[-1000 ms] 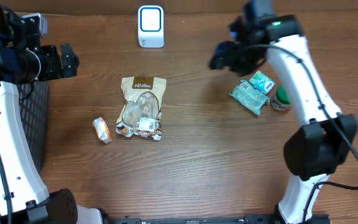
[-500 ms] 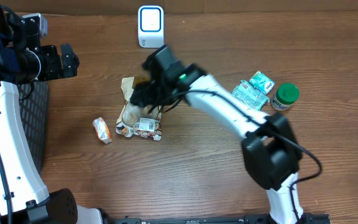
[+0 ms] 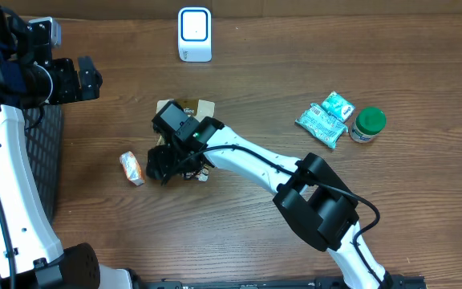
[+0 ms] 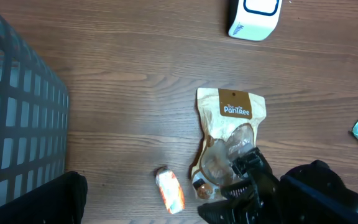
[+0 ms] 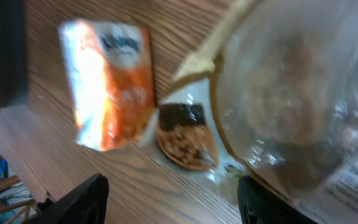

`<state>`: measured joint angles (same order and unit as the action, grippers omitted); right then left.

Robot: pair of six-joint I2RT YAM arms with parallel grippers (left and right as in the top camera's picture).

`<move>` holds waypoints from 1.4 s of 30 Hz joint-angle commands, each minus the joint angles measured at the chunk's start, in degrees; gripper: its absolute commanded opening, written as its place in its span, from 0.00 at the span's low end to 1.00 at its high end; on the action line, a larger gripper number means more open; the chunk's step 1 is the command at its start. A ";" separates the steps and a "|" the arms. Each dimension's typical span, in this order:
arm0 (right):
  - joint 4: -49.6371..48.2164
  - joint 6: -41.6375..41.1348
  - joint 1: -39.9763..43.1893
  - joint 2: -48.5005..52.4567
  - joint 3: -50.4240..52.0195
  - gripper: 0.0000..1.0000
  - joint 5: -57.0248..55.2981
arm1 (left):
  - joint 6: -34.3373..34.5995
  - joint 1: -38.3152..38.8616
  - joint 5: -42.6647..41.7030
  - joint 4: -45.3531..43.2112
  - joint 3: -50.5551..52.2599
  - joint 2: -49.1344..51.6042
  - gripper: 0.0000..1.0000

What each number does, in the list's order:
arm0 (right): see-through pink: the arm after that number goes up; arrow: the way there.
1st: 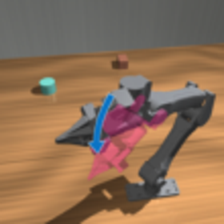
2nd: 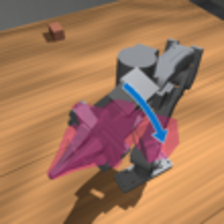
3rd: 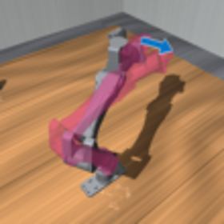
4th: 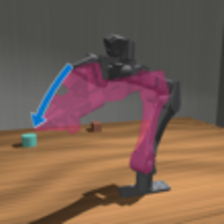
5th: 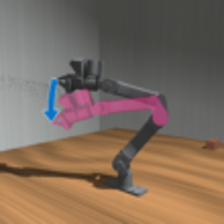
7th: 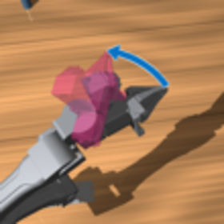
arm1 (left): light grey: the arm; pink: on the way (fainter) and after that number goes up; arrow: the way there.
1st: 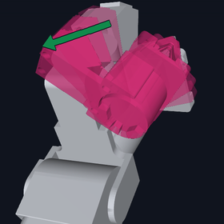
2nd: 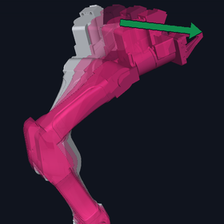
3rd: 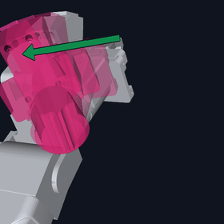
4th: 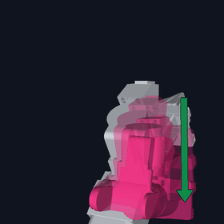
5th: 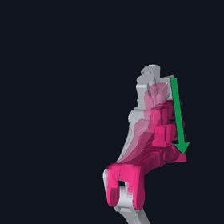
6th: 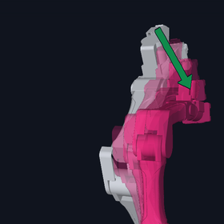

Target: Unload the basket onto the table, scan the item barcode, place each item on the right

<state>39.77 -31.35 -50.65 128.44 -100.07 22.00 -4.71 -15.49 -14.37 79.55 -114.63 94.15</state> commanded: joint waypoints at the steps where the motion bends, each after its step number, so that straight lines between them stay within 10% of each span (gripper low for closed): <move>1: 3.17 -0.35 0.59 0.28 0.44 0.64 -2.47 | -1.09 0.28 -0.26 -0.07 -0.70 0.24 1.00; 23: 29.55 19.39 19.32 0.13 -13.05 0.71 -7.30 | -1.09 0.28 -0.26 -0.07 -0.70 0.24 0.99; 34: 11.69 5.64 10.99 2.34 -13.09 0.51 6.14 | -1.09 0.28 -0.26 -0.07 -0.70 0.24 0.99; 42: 5.66 2.62 1.38 7.06 -12.63 0.54 3.52 | -1.09 0.28 -0.26 -0.07 -0.70 0.24 1.00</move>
<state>45.43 -26.37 -47.33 133.10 -113.69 26.70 -4.71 -15.46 -14.37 79.55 -114.63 94.15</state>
